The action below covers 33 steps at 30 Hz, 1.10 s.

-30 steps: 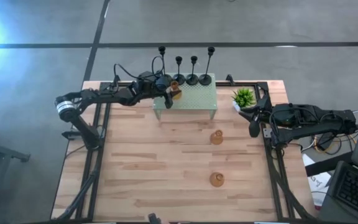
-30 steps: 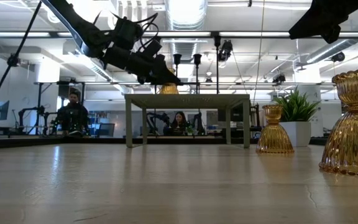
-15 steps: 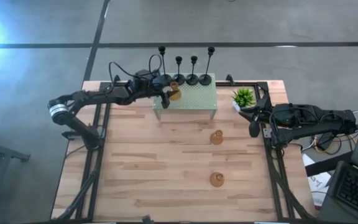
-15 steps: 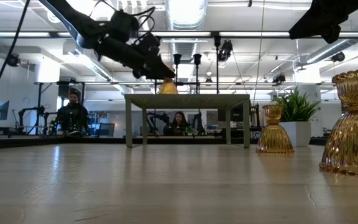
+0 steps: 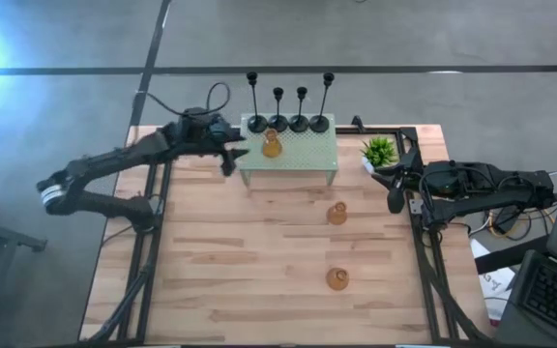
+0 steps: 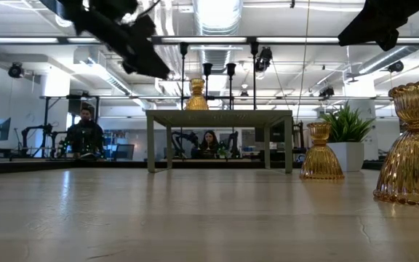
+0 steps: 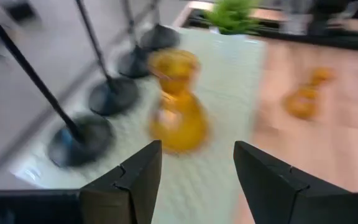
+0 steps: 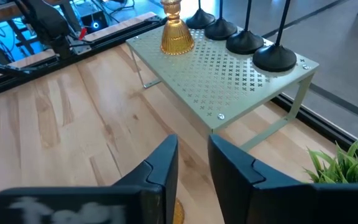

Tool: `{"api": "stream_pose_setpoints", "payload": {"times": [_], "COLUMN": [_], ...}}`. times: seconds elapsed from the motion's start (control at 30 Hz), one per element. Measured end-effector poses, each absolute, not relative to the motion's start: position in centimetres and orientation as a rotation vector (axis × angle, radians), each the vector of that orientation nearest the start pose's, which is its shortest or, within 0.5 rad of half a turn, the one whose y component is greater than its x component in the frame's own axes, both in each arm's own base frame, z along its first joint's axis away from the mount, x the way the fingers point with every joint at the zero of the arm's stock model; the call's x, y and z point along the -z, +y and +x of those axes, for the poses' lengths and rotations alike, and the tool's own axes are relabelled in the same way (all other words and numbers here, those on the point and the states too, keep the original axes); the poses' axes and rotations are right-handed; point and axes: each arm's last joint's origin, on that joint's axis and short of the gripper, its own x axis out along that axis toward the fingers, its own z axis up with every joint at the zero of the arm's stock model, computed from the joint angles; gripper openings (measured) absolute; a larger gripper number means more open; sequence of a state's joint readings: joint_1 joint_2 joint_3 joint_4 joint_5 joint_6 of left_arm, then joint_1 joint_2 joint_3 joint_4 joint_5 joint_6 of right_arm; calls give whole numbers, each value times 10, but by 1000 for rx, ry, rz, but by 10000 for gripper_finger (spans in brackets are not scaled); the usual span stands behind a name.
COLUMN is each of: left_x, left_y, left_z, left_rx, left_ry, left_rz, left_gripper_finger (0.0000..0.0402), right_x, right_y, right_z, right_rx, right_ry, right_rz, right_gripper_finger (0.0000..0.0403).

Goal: Pick & Place candle stick holders
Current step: Put the top orange candle holder on the shelf aligned with the other orange candle holder

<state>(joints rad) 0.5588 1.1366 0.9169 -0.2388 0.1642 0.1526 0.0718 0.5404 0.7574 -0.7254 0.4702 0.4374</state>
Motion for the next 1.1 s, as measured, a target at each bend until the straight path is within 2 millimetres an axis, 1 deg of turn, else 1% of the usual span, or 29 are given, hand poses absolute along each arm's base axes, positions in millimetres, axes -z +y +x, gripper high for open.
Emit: {"api": "stream_pose_setpoints", "payload": {"times": [0.1,0.2,0.27,0.3,0.37,0.47,0.53,0.67,0.77,0.9,1.0,1.1], "left_x": [-316,-323,-326,-326,-323,-313,-308,-305,-308,-312,-315,-315], "left_y": [105,80,63,55,40,21,11,-1,-2,0,1,2], "left_z": [191,176,170,169,171,182,192,214,228,242,247,248], "left_rx": [-200,75,225,269,333,347,321,233,181,130,113,90], "left_ry": [457,447,453,461,470,484,473,371,283,177,122,112], "left_rz": [-154,-291,-312,-306,-240,-106,-35,33,2,-64,-62,-34], "left_gripper_finger": [204,204,204,204,204,204,204,204,204,204,204,204], "right_x": [-305,-305,-305,-305,-305,-305,-305,-305,-305,-305,-305,-306], "right_y": [-6,-6,-6,-6,-6,-6,-6,-6,-6,-6,-6,-6], "right_z": [102,102,102,102,102,102,102,102,102,102,102,103], "right_rx": [489,489,489,489,489,489,489,489,489,489,488,488], "right_ry": [398,397,398,398,397,397,398,397,398,397,395,392], "right_rz": [286,286,286,286,286,286,286,286,286,286,287,289], "right_gripper_finger": [76,70,68,68,70,75,79,85,89,91,87,80]}}
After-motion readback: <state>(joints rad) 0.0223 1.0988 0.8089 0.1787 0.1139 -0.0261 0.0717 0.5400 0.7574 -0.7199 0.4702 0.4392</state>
